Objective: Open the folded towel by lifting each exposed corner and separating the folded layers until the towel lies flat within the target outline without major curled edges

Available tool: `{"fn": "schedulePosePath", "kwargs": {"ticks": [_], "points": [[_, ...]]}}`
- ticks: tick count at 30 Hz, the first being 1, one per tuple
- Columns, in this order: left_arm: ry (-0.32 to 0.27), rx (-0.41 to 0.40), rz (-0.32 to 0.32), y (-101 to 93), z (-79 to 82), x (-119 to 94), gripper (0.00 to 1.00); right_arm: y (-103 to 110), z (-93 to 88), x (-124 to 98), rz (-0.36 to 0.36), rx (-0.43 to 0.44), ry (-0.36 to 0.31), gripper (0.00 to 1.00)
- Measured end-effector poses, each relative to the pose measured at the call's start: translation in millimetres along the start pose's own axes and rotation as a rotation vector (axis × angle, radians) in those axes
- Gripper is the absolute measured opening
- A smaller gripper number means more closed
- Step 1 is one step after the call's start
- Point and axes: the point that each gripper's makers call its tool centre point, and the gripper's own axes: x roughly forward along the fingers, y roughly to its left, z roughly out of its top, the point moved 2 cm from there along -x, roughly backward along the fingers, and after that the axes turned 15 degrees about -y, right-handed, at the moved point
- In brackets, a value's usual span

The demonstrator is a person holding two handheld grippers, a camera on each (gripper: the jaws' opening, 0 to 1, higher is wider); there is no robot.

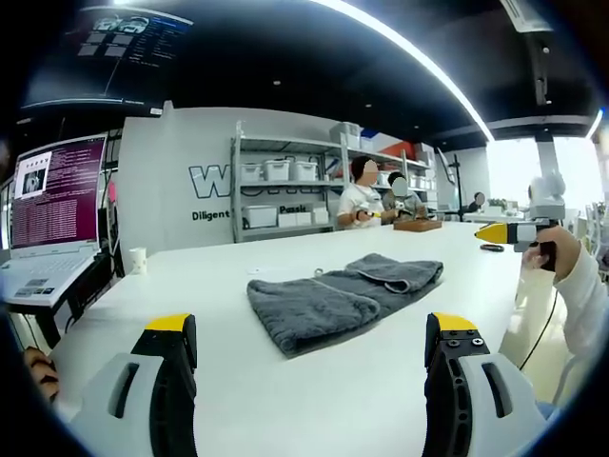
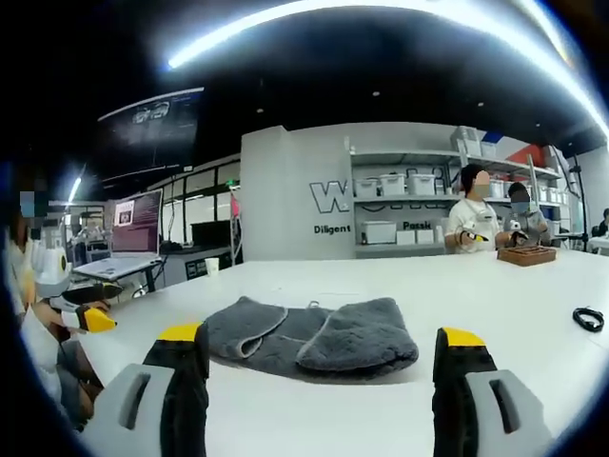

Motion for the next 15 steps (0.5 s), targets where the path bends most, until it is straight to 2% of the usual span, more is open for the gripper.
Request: {"fn": "schedulePosePath", "kwargs": {"ticks": [7,11,15], "points": [[0.003,-0.002,-0.014,-7.9,-1.5,5,0.99,2,3.6,-1,-0.016,-0.043,-0.008,0.99],[0.013,0.005,-0.046,-19.1,-4.3,13,0.99,4,0.9,0,-0.019,-0.057,-0.005,0.99],[-0.016,-0.033,-0.107,-38.5,-4.7,33,0.99,8,-6.1,2,-0.016,-0.069,0.009,0.99]]}}
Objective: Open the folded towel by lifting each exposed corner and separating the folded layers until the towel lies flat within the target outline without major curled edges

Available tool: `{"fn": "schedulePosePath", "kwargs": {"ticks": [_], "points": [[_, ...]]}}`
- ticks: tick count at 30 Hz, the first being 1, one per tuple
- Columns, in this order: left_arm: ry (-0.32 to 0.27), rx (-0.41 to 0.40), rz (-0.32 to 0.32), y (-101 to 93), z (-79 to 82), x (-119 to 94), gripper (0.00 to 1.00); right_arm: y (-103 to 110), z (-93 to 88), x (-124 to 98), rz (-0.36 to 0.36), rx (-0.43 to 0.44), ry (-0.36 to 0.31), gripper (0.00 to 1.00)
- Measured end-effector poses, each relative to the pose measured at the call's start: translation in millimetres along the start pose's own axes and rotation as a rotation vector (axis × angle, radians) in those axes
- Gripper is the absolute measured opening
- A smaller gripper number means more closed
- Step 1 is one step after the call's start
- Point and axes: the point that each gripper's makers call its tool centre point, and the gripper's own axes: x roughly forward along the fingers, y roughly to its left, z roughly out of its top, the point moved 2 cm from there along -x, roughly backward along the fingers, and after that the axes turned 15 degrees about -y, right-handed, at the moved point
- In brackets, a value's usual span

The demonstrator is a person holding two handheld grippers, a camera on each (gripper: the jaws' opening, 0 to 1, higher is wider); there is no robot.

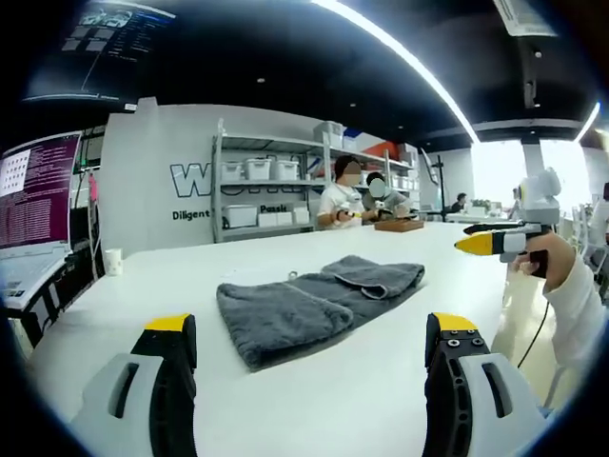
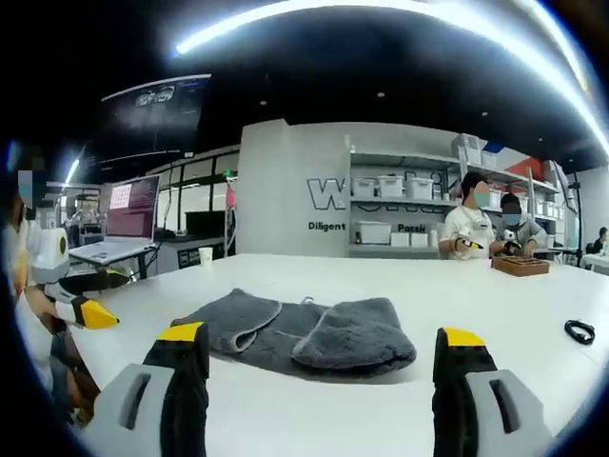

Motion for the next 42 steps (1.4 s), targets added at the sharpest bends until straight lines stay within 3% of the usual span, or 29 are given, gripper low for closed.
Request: {"fn": "schedulePosePath", "kwargs": {"ticks": [2,5,12,18,20,27,35,36,38,39,42], "points": [[-0.023,0.007,-0.023,-4.1,-0.7,11,0.95,1,-2.7,-1,-0.006,0.009,0.007,0.99],[0.003,-0.007,-0.063,-10.5,-10.8,30,0.91,3,-5.3,-5,-0.026,0.006,0.01,0.99],[0.004,0.058,-0.081,-13.3,-24.4,62,0.87,4,-8.5,-10,-0.043,0.002,0.016,0.99],[0.02,0.097,-0.1,-18.5,-33.5,76,0.69,4,-8.0,-12,-0.044,-0.003,0.016,0.99],[0.047,0.11,-0.127,-27.2,-46.3,90,0.63,5,-4.9,-14,-0.042,0.013,0.0,0.99],[0.122,0.261,-0.165,-34.1,-67.4,106,0.5,4,-4.0,-16,-0.042,0.023,-0.01,0.99],[0.15,0.352,-0.187,-43.4,-77.5,111,0.43,4,-6.1,-17,-0.043,0.025,-0.004,0.99],[0.155,0.413,-0.199,-45.1,-78.9,113,0.43,4,-6.4,-17,-0.043,0.027,-0.004,0.99],[0.164,0.438,-0.2,-46.1,-80.6,114,0.41,4,-6.1,-17,-0.043,0.029,-0.007,0.99],[0.19,0.53,-0.206,-42.8,-82.6,116,0.39,5,-5.8,-17,-0.044,0.034,-0.012,0.99],[0.207,0.556,-0.228,-46.8,-86.5,118,0.37,5,-6.6,-17,-0.045,0.034,-0.01,0.99]]}}
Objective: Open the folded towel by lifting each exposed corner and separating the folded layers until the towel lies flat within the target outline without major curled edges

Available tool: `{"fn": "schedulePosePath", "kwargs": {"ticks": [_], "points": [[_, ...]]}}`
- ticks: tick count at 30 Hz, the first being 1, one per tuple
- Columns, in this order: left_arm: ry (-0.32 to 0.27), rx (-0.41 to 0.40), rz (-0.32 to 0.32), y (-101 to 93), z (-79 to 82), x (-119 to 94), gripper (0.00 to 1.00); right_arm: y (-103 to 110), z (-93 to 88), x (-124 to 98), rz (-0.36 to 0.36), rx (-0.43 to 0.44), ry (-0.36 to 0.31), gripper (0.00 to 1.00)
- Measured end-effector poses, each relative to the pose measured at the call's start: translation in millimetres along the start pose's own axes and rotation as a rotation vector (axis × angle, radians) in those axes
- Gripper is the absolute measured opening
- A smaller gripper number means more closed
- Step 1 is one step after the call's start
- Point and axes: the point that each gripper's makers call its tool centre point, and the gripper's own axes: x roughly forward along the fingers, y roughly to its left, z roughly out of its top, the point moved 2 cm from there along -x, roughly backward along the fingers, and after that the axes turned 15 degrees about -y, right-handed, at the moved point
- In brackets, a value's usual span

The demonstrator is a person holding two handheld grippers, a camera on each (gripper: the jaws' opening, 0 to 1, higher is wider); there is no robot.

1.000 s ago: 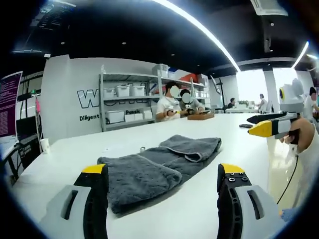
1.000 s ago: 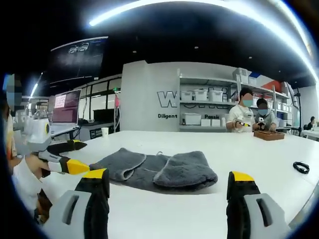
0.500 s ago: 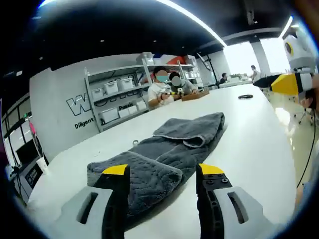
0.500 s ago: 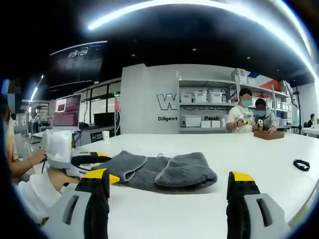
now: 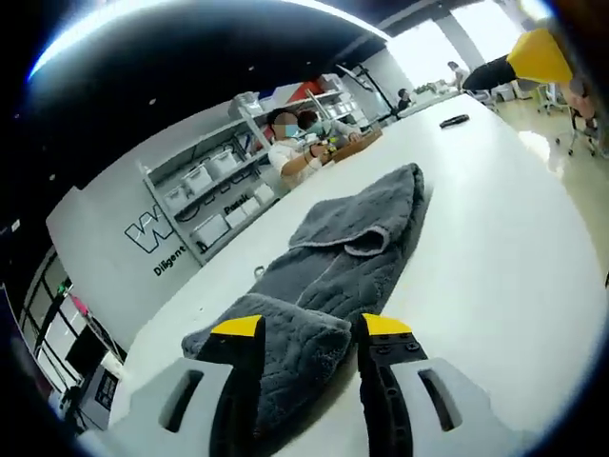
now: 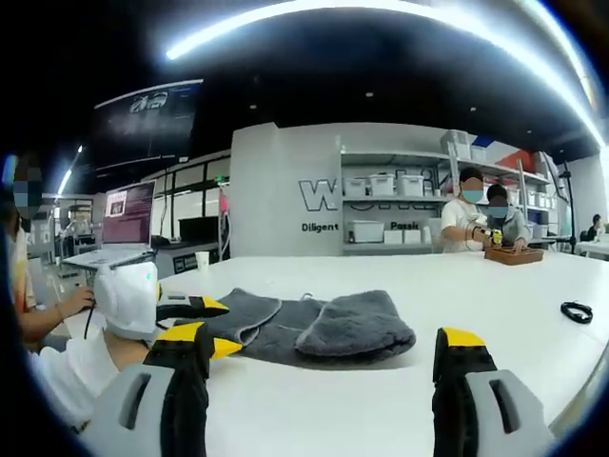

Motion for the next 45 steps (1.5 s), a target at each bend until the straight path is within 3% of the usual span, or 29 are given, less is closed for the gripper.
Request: {"fn": "schedulePosePath", "kwargs": {"ticks": [4,14,16,18,23,24,25,27,33,37,45], "points": [[0.021,0.028,-0.013,-4.4,-2.8,5,0.35,0,-0.6,0,-0.001,0.003,0.002,0.99],[0.057,0.049,-0.038,-7.7,-9.2,8,0.16,0,0.4,0,-0.001,0.005,-0.002,0.99],[0.076,0.011,-0.093,-15.4,-15.4,13,0.14,-1,0.8,0,-0.002,0.01,-0.003,0.99],[0.073,-0.022,-0.091,-11.7,-14.4,14,0.09,0,-0.1,2,0.002,0.007,0.002,0.99],[0.005,-0.298,-0.045,16.5,-7.5,16,0.06,2,-1.5,2,0.005,0.009,0.007,0.99],[-0.019,-0.423,-0.03,21.4,-3.4,13,0.06,1,-2.3,2,0.004,0.007,0.01,0.99],[-0.036,-0.484,-0.022,26.6,-1.5,11,0.06,1,-2.5,2,0.003,0.007,0.011,0.99],[-0.066,-0.538,0.016,45.3,-1.6,9,0.05,2,-2.2,3,0.003,0.007,0.01,0.99],[-0.103,-0.573,0.068,65.5,0.1,-7,0.05,5,-1.7,3,0.007,0.002,0.01,0.99],[-0.101,-0.549,0.14,98.6,-8.9,-19,0.05,9,-3.4,3,0.012,-0.003,0.022,0.99],[-0.09,-0.464,0.237,128.5,-16.1,-46,0.05,12,-2.0,4,0.01,-0.016,0.024,0.98]]}}
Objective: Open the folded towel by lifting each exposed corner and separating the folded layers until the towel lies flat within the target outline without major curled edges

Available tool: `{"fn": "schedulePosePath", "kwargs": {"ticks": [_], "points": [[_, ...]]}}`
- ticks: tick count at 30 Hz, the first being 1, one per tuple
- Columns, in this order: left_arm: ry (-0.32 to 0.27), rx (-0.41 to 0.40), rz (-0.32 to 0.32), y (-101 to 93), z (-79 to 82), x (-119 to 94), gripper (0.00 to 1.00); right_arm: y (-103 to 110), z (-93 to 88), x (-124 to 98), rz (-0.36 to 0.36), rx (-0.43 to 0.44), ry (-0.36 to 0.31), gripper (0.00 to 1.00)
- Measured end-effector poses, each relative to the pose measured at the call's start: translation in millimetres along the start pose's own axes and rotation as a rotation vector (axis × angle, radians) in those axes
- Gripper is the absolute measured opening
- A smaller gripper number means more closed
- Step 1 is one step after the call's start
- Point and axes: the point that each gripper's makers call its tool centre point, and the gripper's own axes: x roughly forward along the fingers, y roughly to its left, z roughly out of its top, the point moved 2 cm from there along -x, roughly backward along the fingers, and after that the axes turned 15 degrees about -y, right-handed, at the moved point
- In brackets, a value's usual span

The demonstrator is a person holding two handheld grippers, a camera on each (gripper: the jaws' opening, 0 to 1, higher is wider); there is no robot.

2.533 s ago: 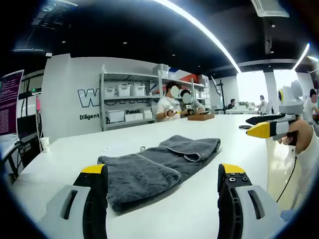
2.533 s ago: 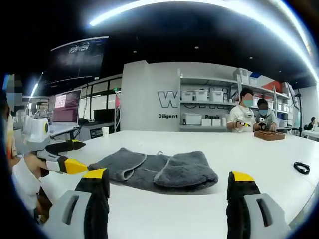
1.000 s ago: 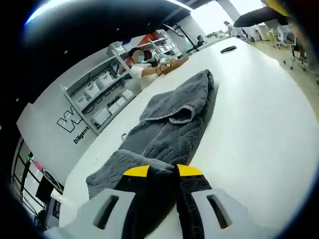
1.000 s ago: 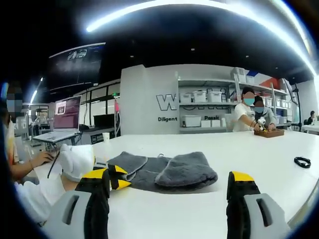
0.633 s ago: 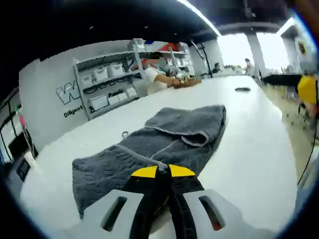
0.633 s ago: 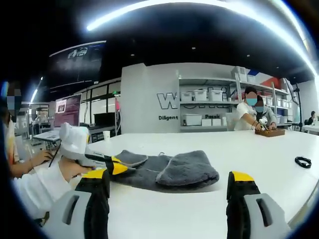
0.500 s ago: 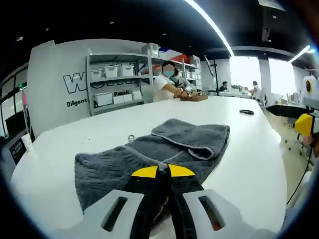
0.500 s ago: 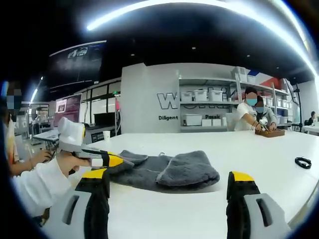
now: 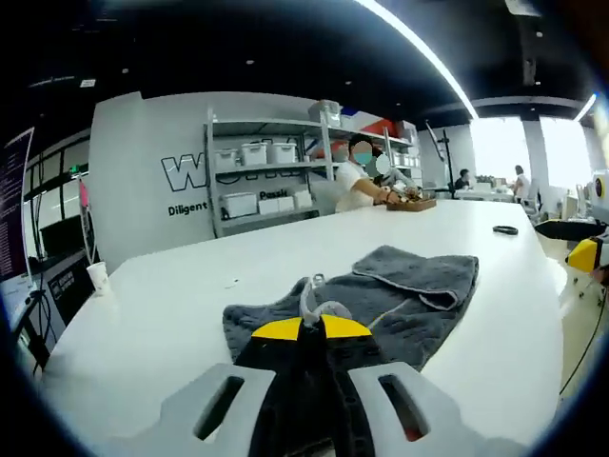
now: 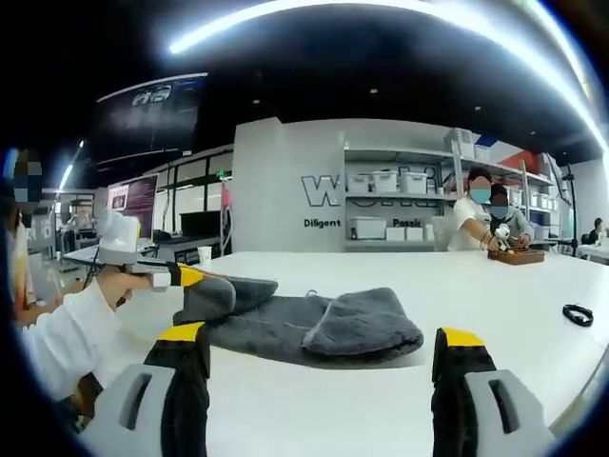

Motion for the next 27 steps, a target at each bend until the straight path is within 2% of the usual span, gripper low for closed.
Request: {"fn": "schedulePosePath", "kwargs": {"ticks": [6,12,16,23,27], "points": [[-0.002,0.018,0.048,21.8,1.2,-12,0.05,7,-2.4,2,0.015,-0.004,0.016,0.98],[0.006,0.075,0.116,49.5,1.4,-26,0.05,10,0.0,2,0.019,-0.01,0.011,0.98],[0.012,0.077,0.142,62.9,-0.5,-35,0.05,11,0.3,2,0.019,-0.012,0.013,0.98],[0.06,0.161,0.207,85.9,-8.4,-53,0.05,17,1.8,2,0.029,-0.017,0.014,0.98],[0.098,0.22,0.222,90.8,-15.9,-61,0.05,19,2.3,2,0.033,-0.02,0.014,0.98]]}}
